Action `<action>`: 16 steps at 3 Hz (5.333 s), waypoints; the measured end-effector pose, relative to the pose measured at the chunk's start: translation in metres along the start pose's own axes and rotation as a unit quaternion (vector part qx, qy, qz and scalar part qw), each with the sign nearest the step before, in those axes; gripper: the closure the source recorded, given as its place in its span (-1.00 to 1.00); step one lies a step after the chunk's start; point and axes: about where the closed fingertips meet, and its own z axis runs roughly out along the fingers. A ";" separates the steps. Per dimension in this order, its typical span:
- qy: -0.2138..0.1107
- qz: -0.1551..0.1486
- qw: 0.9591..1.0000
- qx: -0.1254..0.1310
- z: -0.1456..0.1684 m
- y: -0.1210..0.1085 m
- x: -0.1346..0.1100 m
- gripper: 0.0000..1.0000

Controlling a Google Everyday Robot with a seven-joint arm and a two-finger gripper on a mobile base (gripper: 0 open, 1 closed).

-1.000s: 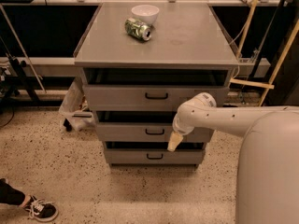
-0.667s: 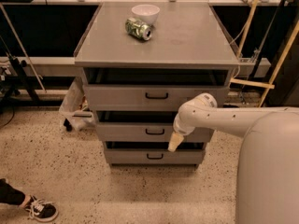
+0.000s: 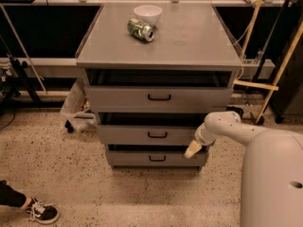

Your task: Open middle drawer

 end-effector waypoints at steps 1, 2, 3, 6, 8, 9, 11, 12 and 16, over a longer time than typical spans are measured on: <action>0.000 0.000 1.000 0.000 0.000 0.000 0.000 -1.00; -0.002 -0.045 0.999 -0.014 0.020 0.008 -0.024 -1.00; -0.002 -0.052 0.999 -0.014 0.022 0.008 -0.026 -1.00; -0.002 -0.052 0.999 -0.014 0.022 0.008 -0.026 0.23; -0.002 -0.052 0.999 -0.014 0.014 0.006 -0.029 1.00; -0.002 -0.052 0.999 -0.014 0.008 0.004 -0.030 1.00; -0.010 -0.048 0.999 -0.004 -0.007 -0.003 -0.031 1.00; -0.010 -0.048 0.999 -0.004 -0.007 -0.003 -0.031 1.00; -0.012 -0.038 0.999 -0.001 -0.015 0.010 -0.015 1.00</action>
Offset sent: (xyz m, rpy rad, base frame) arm 0.0355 0.0737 -0.0264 -0.0423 -0.0012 0.2531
